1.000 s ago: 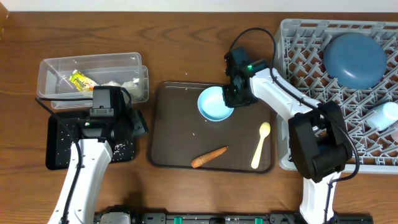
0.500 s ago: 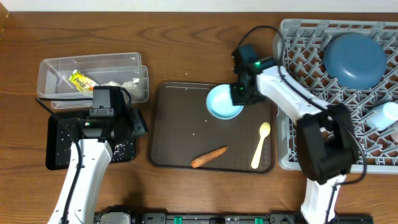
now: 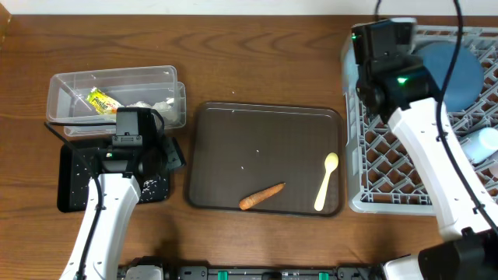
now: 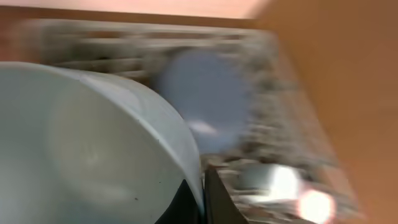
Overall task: Sort waste into correct bins and load items into the dishwasher rack
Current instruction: 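Carry the white bowl right and place it in the rack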
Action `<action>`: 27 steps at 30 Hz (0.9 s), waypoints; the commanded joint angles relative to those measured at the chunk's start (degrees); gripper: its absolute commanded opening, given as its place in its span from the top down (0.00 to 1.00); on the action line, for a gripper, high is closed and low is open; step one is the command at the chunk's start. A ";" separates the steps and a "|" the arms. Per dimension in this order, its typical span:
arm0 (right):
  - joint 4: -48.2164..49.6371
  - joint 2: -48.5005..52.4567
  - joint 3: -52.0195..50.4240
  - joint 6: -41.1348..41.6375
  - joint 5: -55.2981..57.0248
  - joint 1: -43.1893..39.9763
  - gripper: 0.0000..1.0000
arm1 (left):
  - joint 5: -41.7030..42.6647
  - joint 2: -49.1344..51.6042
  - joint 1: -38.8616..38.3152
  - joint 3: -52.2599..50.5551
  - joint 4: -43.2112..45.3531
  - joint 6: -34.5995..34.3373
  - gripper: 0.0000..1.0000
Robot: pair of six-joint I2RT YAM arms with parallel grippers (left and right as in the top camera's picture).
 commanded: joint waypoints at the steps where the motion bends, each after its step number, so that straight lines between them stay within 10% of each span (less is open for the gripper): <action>1: -1.64 1.70 -1.29 4.63 21.33 -1.49 0.99 | -0.72 0.17 0.20 0.31 -0.13 0.28 0.44; 27: -0.74 2.82 -20.90 19.43 11.45 -8.41 0.99 | -0.70 0.17 0.20 0.33 -0.15 0.28 0.43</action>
